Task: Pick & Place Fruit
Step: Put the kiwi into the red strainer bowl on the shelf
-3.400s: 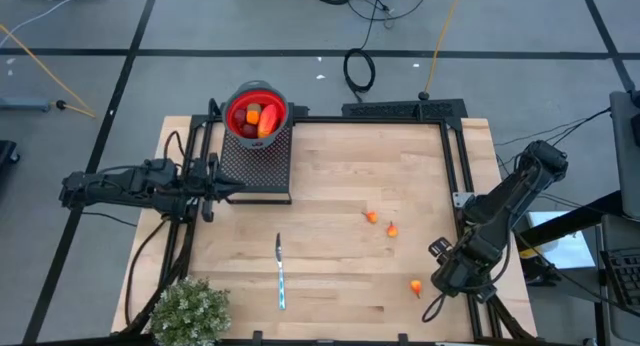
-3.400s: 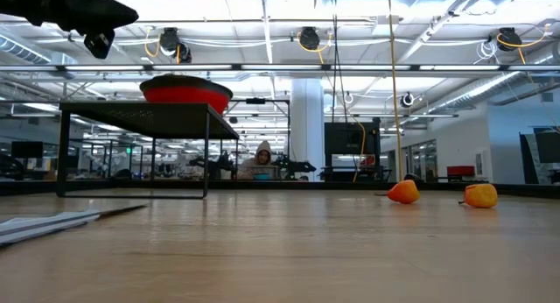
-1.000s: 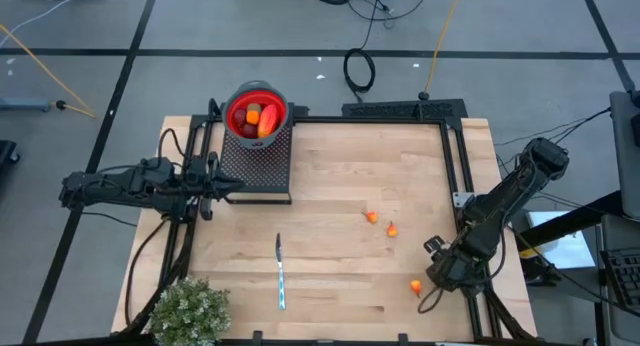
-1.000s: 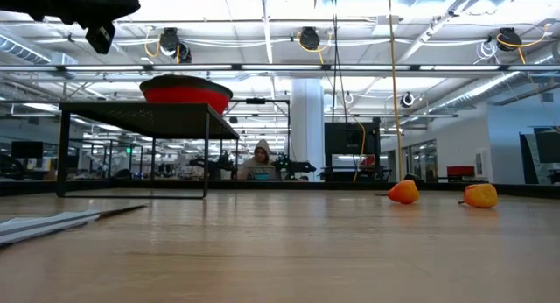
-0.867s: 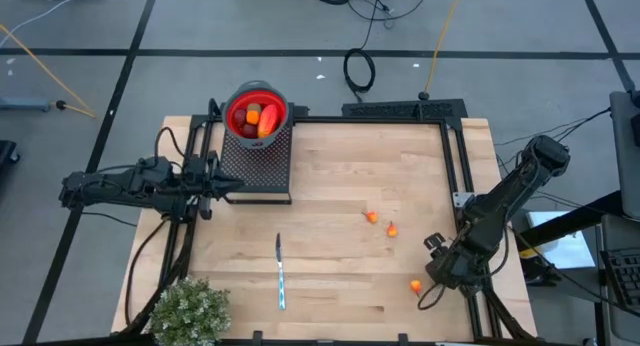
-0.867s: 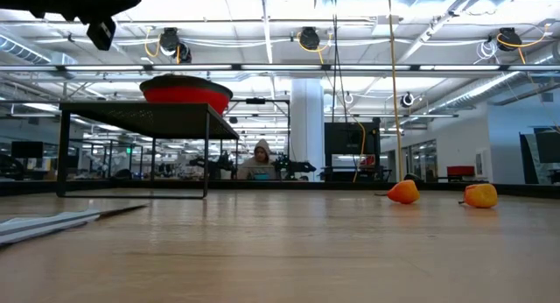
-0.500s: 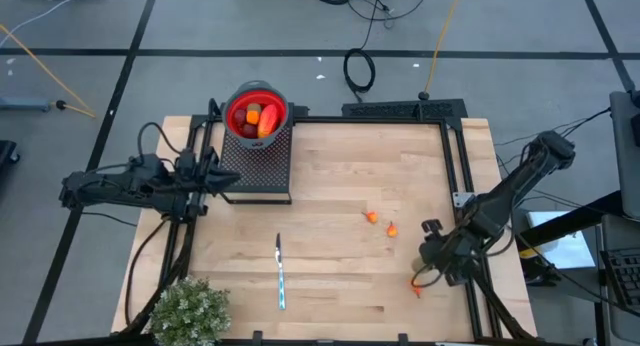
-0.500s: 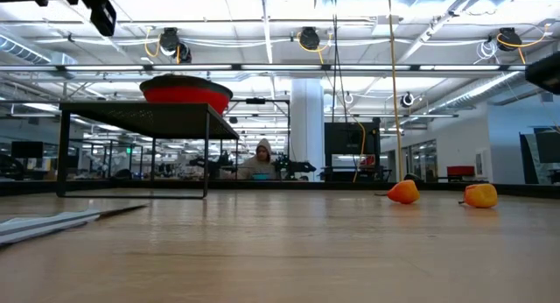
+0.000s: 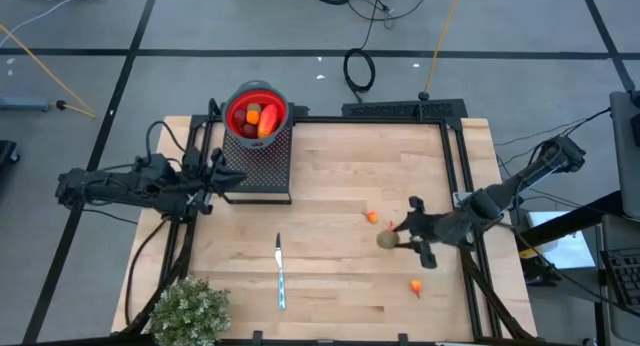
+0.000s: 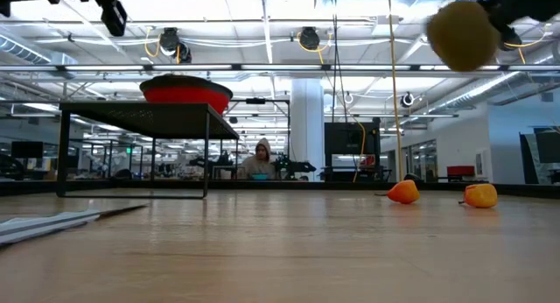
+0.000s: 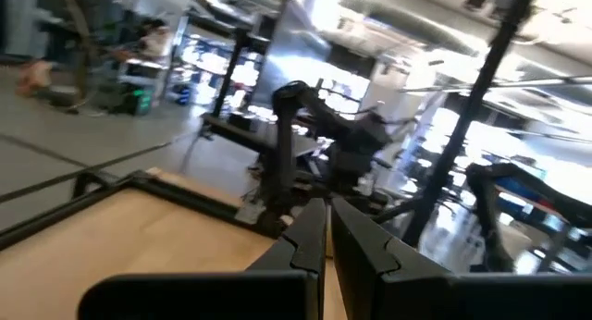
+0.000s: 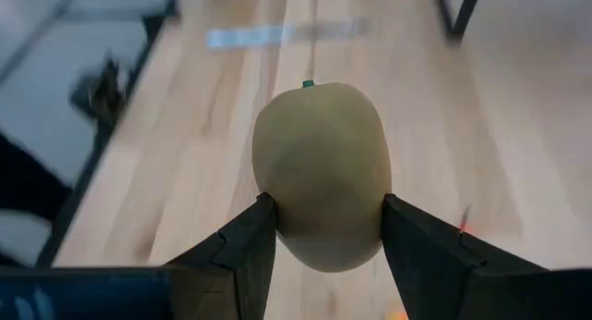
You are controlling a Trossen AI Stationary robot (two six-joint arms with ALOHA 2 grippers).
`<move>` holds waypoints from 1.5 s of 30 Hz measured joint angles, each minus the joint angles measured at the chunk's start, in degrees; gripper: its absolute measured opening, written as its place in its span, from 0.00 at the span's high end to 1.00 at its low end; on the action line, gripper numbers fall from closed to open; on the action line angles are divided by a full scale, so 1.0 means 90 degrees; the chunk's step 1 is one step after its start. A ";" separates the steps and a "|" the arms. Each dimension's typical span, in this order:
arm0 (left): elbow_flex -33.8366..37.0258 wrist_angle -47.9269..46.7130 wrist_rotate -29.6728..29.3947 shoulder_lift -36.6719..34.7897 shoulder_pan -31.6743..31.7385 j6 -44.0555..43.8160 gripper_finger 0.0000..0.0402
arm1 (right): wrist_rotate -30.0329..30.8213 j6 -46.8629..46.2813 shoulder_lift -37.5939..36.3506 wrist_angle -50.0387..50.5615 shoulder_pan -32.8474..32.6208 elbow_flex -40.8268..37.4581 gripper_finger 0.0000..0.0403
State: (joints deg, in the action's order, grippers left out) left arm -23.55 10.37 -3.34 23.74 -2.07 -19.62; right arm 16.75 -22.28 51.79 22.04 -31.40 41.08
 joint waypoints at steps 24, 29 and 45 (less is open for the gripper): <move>-0.0368 0.2299 0.0282 0.3014 -0.0468 0.1036 0.95 | -0.0592 0.0607 -0.0002 -0.4200 0.1519 0.0002 0.57; -0.0770 0.2310 0.0170 0.3467 -0.0610 0.1367 0.95 | -0.0940 -0.0291 -0.0002 -0.4872 0.1754 0.0002 0.57; -0.1741 0.2302 0.0421 0.4774 -0.0898 0.1883 0.95 | -0.3926 -0.2886 -0.0002 -0.6815 0.2495 0.0005 0.57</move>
State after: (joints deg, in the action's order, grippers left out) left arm -39.22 31.09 0.45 66.71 -10.14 -2.68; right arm -18.58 -48.25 51.77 -39.30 -8.95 41.12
